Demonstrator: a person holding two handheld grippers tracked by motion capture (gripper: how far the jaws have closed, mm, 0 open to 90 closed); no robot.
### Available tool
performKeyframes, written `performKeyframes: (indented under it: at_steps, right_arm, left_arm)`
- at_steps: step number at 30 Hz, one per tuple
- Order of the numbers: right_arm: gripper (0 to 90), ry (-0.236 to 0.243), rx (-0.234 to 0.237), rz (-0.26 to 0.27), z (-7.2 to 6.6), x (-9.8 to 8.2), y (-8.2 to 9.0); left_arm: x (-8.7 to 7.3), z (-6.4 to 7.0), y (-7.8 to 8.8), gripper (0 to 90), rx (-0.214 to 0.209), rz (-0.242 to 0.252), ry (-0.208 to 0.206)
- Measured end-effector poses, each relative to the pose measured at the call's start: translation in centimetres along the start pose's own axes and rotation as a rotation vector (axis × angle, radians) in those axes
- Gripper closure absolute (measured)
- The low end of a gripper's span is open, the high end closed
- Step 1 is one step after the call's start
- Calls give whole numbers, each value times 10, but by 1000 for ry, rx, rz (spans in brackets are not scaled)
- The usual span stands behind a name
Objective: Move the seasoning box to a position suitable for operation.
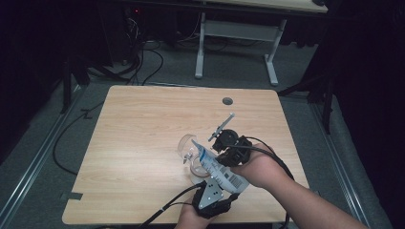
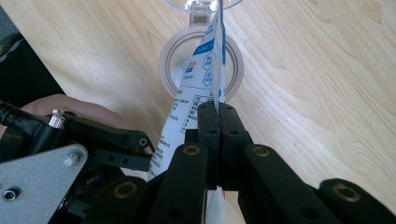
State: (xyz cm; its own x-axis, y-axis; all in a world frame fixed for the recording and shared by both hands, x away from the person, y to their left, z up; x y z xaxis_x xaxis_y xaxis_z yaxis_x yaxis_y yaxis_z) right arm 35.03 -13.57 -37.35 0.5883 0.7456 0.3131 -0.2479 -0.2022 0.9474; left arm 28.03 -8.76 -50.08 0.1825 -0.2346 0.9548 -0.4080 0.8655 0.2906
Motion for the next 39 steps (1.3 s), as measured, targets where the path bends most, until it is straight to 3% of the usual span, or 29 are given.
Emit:
performKeyframes:
  at_steps: [39]
  right_arm:
    - [900, 0, 1, 2, 0, 2, 1]
  left_arm:
    - [2, 0, 1, 613, 1, 8, -1]
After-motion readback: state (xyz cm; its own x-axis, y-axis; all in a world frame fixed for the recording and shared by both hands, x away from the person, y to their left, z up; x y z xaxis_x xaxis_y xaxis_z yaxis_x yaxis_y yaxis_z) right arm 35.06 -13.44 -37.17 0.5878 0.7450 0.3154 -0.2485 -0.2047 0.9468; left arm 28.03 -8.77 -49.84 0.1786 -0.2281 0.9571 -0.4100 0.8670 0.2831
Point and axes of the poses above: each handheld gripper's, and its own axes: y roughly backward along the jaws, x roughly out of its top, z roughly to its right, the point moved 5 cm from there along -y, roughly forward along the jaws
